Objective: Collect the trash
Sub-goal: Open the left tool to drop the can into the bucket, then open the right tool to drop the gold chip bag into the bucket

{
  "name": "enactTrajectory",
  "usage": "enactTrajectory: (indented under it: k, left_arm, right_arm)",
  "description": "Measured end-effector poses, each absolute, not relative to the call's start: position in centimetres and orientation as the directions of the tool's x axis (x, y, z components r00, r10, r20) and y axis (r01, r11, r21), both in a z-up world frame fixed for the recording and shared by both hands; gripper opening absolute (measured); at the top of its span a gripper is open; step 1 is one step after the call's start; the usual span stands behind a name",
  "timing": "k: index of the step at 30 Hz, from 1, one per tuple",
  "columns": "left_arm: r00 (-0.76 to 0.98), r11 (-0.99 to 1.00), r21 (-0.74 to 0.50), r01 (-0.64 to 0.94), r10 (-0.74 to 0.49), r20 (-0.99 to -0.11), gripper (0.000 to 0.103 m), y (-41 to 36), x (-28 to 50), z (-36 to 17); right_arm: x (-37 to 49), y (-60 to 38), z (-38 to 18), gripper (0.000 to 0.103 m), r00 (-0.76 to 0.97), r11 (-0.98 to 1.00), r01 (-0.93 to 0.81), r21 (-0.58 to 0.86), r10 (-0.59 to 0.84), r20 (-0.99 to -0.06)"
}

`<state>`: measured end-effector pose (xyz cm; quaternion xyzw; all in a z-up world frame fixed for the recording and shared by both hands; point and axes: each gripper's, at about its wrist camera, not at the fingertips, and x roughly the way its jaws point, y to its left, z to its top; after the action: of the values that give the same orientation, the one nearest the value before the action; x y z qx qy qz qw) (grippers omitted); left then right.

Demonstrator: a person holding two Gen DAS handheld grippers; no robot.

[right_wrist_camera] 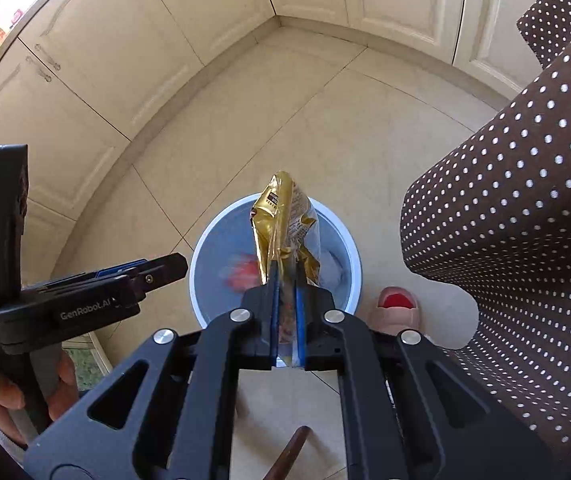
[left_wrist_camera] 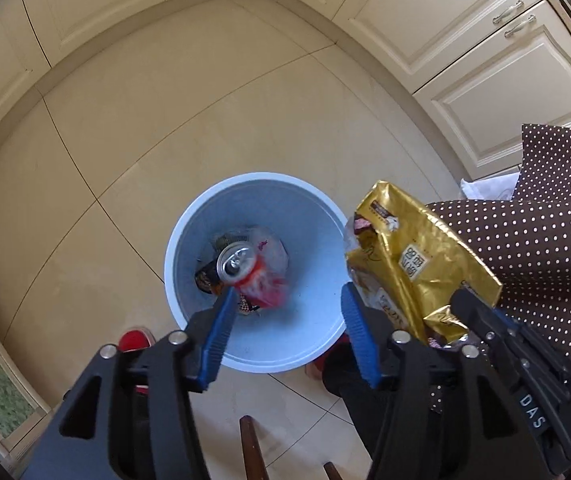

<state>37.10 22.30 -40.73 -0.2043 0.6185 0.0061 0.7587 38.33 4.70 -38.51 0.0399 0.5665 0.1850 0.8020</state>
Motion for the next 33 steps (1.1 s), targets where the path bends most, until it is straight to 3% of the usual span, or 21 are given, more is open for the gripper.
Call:
enactTrajectory:
  k: [26, 33]
  left_arm:
    - [0.237, 0.895, -0.328, -0.302, -0.262, -0.935, 0.061, 23.7, 37.0, -40.4]
    - [0.244, 0.9, -0.318, -0.299, -0.25, -0.937, 0.061, 23.8, 37.0, -40.1]
  right_arm:
    - [38.4, 7.2, -41.3, 0.007, 0.272, 0.923, -0.26, 0.283, 0.351, -0.896]
    - [38.4, 6.6, -42.5, 0.014, 0.24, 0.915, -0.244, 0.321, 0.377, -0.894]
